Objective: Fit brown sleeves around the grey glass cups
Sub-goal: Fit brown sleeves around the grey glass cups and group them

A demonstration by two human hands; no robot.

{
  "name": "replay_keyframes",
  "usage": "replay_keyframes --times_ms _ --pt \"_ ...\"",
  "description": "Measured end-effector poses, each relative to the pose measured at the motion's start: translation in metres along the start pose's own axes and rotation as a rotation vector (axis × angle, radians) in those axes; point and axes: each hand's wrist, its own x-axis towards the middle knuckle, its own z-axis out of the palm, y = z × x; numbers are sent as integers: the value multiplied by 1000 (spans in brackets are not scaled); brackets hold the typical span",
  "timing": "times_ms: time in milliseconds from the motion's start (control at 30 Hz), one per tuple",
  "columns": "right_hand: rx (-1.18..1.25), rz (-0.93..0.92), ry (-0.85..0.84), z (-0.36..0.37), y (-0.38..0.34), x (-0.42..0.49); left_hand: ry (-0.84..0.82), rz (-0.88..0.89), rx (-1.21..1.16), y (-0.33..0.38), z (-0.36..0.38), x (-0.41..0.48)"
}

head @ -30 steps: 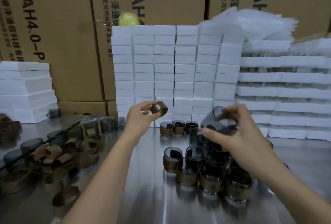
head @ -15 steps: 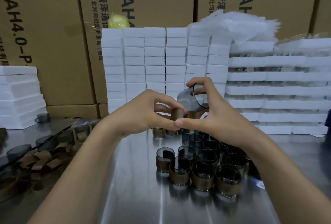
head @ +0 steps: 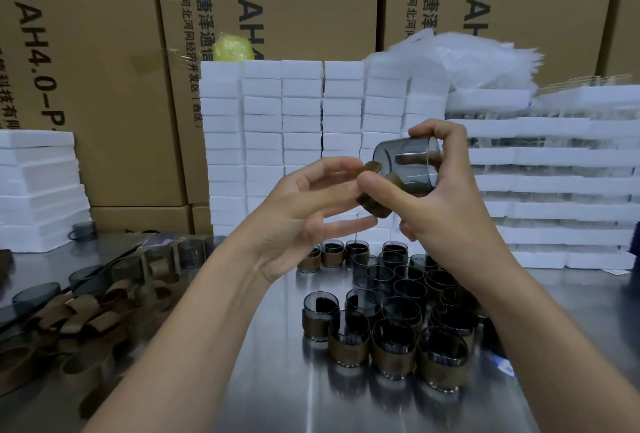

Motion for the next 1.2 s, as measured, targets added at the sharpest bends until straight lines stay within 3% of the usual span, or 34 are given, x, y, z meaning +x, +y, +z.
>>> replay_keyframes --times_ms 100,367,533,733,967,1200 --pt "-59 -33 34 -1 2 0 16 -13 -87 -3 6 1" --pt "-243 -121 -40 -6 7 -1 151 29 47 -10 7 5" --pt "-229 -98 30 -5 10 0 180 96 151 -4 12 2" --pt "-172 -123 58 8 7 -6 358 189 352 -5 20 2" --pt "-95 -231 72 24 13 -14 319 9 269 -3 21 0" --pt "-101 -184 -69 24 28 -16 285 -96 217 -2 20 0"
